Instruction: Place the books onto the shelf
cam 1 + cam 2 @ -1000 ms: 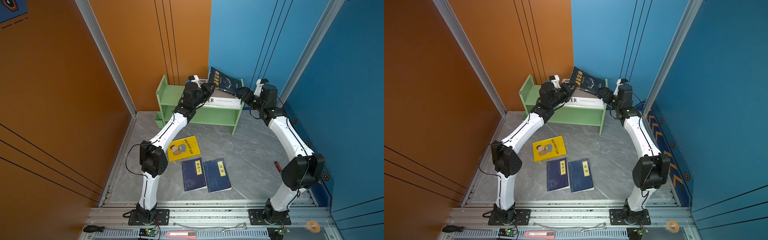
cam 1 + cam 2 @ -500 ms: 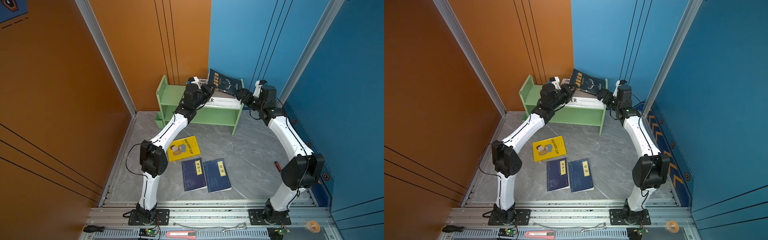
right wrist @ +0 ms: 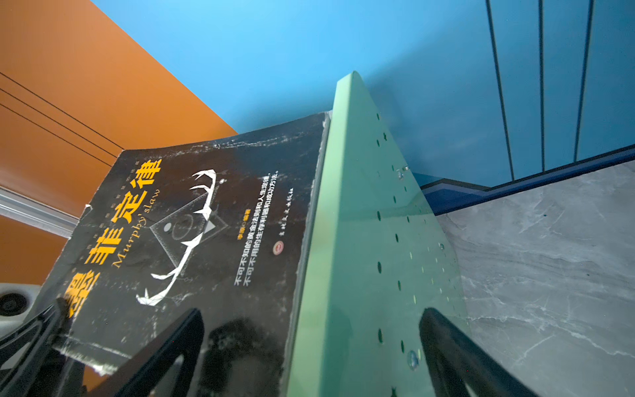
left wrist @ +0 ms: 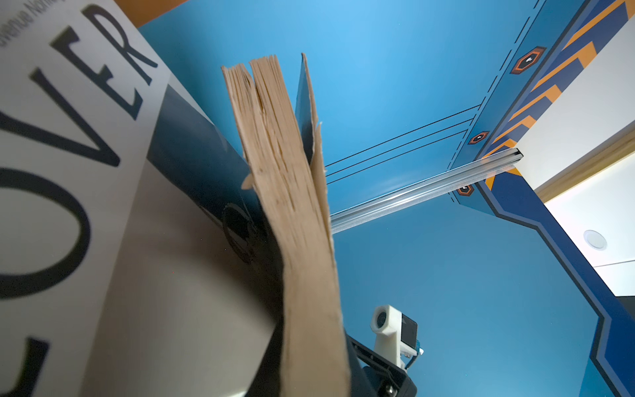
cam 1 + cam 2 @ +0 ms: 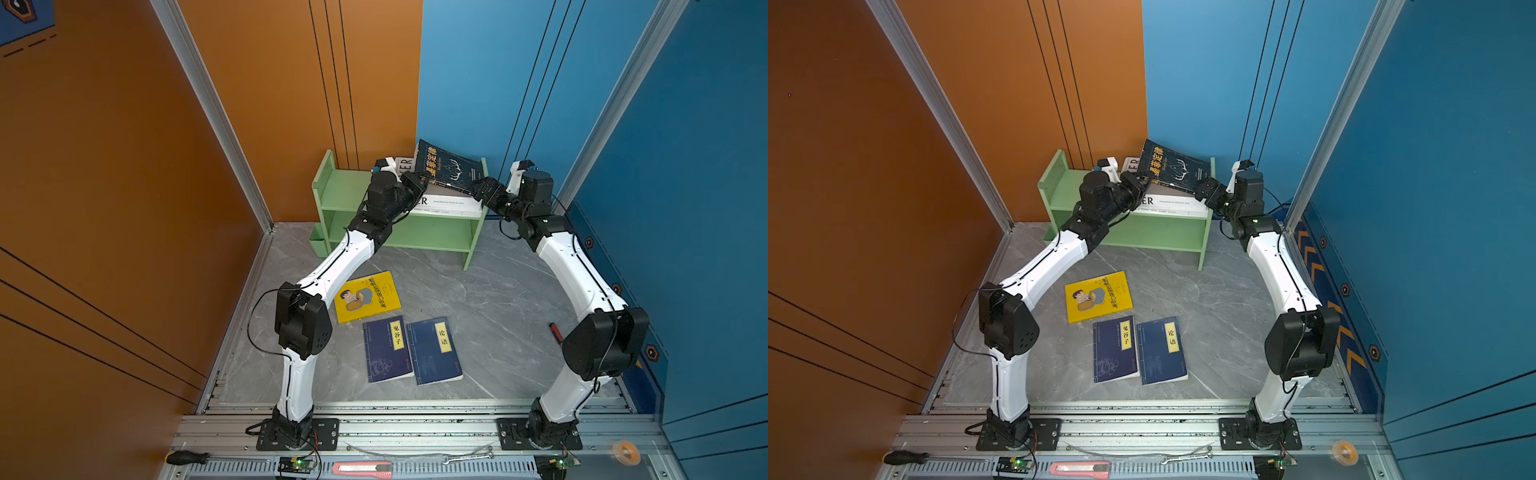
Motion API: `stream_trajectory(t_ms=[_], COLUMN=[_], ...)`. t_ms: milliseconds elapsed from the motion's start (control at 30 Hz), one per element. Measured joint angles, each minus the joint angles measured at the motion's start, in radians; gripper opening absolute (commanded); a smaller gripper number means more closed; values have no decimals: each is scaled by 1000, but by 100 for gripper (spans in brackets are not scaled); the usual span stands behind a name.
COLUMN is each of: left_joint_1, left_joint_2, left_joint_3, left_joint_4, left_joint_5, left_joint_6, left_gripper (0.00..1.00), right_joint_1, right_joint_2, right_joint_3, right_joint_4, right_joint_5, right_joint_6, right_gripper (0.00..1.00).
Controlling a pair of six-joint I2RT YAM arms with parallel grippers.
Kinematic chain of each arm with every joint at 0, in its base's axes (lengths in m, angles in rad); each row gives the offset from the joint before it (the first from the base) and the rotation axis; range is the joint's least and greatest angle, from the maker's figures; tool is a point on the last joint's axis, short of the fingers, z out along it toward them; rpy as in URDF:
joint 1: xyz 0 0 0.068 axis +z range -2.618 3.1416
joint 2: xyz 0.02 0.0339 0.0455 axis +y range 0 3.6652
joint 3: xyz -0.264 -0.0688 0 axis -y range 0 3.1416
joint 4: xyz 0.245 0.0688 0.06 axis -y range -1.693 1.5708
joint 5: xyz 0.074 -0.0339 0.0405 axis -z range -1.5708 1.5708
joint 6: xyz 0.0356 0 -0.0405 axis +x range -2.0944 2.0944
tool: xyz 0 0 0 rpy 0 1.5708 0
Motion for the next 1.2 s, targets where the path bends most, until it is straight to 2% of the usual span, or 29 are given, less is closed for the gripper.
stream_trajectory(t_ms=[467,900,1100,1200], left_joint_1=[-3,-5,-5,-5], left_joint_2=[-16,-47,-48,-54], left_joint_3=[-33,-84,-84,-84], left_joint_4=[18,-2,-20,-39], left_joint_5=[-8,-43,-52,-57], left_joint_6=[-8,-9,0,3], left_gripper=[2,32,49,54], right_joint_1=[0,0,0,0], right_joint_2=[0,-2,-3,-3], right_joint_3=[-1,-39,-45,-45], right_joint_4=[0,22,29,29], right_joint_5=[2,40,51,50], right_joint_6=[0,-12,-16,-19], right_gripper=[99,98,98,98])
